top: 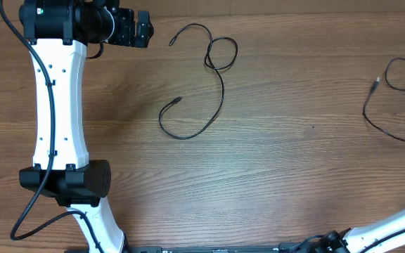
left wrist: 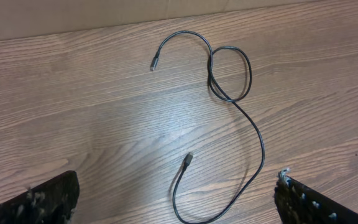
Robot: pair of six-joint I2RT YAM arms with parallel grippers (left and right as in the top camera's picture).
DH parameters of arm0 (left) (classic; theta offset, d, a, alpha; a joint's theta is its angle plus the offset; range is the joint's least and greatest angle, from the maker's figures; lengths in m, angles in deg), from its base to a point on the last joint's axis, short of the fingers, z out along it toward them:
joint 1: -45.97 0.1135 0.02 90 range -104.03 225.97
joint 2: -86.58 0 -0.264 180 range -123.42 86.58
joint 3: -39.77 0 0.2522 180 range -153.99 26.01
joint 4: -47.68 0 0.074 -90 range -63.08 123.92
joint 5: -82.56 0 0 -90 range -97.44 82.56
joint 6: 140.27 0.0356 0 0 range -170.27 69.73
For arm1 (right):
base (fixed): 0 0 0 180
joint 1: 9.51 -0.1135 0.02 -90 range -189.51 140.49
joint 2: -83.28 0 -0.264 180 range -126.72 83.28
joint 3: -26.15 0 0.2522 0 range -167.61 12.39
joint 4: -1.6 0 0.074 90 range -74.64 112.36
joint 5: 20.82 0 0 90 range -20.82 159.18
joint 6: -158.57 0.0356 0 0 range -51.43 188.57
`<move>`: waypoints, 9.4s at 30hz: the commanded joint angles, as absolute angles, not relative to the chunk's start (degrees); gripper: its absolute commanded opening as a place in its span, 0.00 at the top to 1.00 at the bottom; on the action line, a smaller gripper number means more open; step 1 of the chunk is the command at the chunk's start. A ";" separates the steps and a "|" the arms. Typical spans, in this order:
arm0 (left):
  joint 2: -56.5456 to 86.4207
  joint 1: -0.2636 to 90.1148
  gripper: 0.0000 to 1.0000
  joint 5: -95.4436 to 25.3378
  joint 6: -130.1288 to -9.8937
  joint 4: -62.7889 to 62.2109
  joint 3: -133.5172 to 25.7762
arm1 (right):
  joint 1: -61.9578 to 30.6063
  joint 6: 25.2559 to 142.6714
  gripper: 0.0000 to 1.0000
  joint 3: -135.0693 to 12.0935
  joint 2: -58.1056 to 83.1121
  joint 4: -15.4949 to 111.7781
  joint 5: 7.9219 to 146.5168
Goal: Untangle cables
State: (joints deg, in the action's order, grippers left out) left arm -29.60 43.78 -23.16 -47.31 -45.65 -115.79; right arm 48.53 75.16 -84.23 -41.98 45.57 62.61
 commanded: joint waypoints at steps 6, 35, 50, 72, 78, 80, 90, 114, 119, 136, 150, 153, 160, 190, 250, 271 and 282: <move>-30.34 44.02 0.00 -26.14 -47.90 -45.61 -116.21 | 52.27 71.94 0.85 -85.63 -40.29 44.94 62.59; -30.34 44.02 0.00 -27.86 -47.44 -44.91 -116.21 | 15.11 75.07 0.01 -87.97 -34.96 55.78 102.91; -30.34 44.02 0.00 -27.84 -47.01 -43.45 -116.21 | -22.51 84.49 0.01 -87.97 -44.01 44.57 83.42; -34.97 43.95 0.00 -28.74 -44.06 -43.16 -116.21 | -28.60 85.28 0.96 -85.96 -48.53 51.04 83.72; -43.54 43.03 0.00 -46.42 -43.12 -39.66 -116.21 | -28.49 85.30 0.96 -87.05 -46.11 51.98 86.89; -45.75 42.51 0.00 -53.33 -41.72 -38.03 -116.21 | -28.34 85.25 0.96 -88.25 -44.16 52.90 86.85; -50.03 38.01 0.00 -60.36 -42.00 -34.18 -116.21 | -27.36 84.60 0.96 -93.91 -32.47 57.84 86.78; -55.69 23.04 0.00 -7.10 -55.60 -21.96 -116.21 | -19.16 83.64 0.96 -94.20 -20.53 65.27 72.23; -58.99 21.62 0.00 -13.31 -58.74 -19.91 -116.21 | -14.27 83.57 0.96 -94.20 -17.23 67.04 72.20; -64.89 17.33 0.00 -8.58 -65.69 -21.52 -116.21 | -9.06 83.50 0.92 -94.17 -15.94 75.08 72.18; -65.44 17.44 0.43 0.09 -118.85 -18.20 -116.21 | -9.06 81.62 0.93 -94.13 -15.94 77.44 72.16; -66.86 17.44 0.42 0.01 -119.75 -18.07 -116.21 | -9.06 80.40 0.94 -94.13 -15.94 78.07 71.61; -70.53 17.86 0.45 -4.34 -119.72 -18.64 -116.21 | -9.06 80.25 0.94 -94.11 -15.94 79.36 69.01; -60.50 31.32 0.96 -56.69 -82.90 -20.23 -134.68 | -9.06 80.27 0.94 -93.96 -16.75 80.17 69.25; -60.50 36.94 0.96 -82.50 -76.82 -20.06 -134.57 | -17.81 74.70 0.26 -93.58 -23.11 48.98 89.75; -60.35 38.79 0.96 -94.20 -75.49 -20.45 -134.68 | -12.36 83.61 0.96 -93.58 -30.00 50.71 78.21; -54.01 46.82 0.96 -82.88 -55.53 -46.70 -134.68 | 2.83 82.48 0.96 -93.58 -30.00 56.13 86.04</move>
State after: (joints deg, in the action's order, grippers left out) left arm -59.52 46.16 -88.65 -64.56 -44.10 -133.87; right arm 2.94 82.94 -93.34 -30.04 56.22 81.51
